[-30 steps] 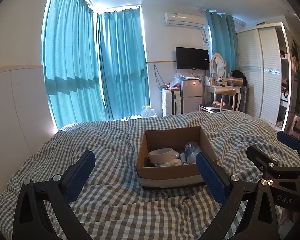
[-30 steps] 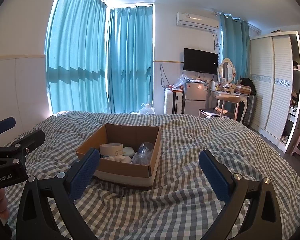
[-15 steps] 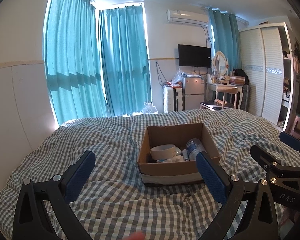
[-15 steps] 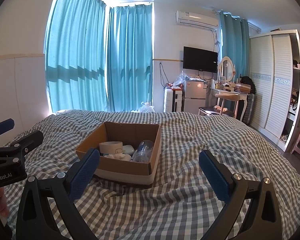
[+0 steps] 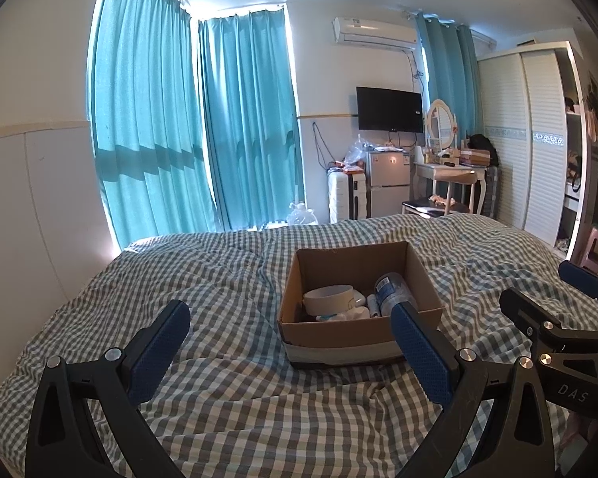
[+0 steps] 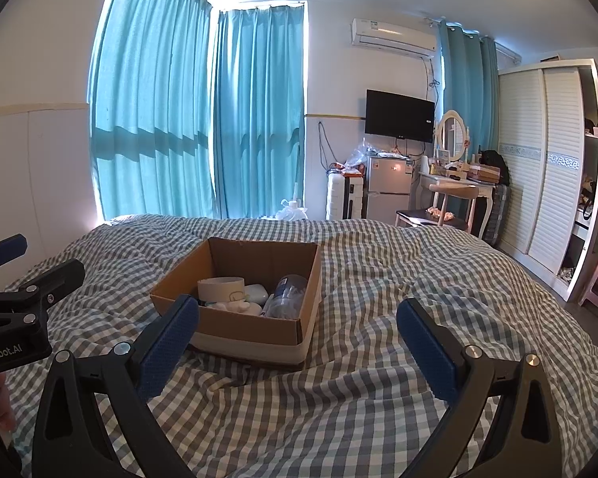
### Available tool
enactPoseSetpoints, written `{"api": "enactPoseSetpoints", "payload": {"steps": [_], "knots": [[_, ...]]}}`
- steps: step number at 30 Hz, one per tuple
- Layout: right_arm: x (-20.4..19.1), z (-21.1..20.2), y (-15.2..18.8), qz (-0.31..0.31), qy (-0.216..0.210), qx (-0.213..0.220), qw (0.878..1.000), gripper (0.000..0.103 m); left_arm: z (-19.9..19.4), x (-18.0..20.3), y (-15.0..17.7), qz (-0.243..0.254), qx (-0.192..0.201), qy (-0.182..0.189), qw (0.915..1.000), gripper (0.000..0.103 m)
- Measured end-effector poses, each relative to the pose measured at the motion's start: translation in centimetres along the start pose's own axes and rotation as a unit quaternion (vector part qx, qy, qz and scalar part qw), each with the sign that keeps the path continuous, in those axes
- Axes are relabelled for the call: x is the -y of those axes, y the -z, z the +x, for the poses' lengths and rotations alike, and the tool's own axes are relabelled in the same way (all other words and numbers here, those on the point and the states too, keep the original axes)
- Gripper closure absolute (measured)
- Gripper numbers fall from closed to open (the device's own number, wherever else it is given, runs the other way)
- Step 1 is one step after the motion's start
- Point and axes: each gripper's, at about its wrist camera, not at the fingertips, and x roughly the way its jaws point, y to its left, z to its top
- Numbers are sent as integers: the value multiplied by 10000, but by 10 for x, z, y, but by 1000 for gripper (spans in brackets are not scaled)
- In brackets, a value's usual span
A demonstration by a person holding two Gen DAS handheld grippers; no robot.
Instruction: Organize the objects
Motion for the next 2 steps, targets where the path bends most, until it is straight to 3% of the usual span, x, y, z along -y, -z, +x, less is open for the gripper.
{"api": "enactPoseSetpoints", "payload": {"steps": [2], "knots": [[0, 0, 0, -4, 7, 1, 10000, 3, 0, 0, 1, 6, 9, -36, 10000, 0]]}}
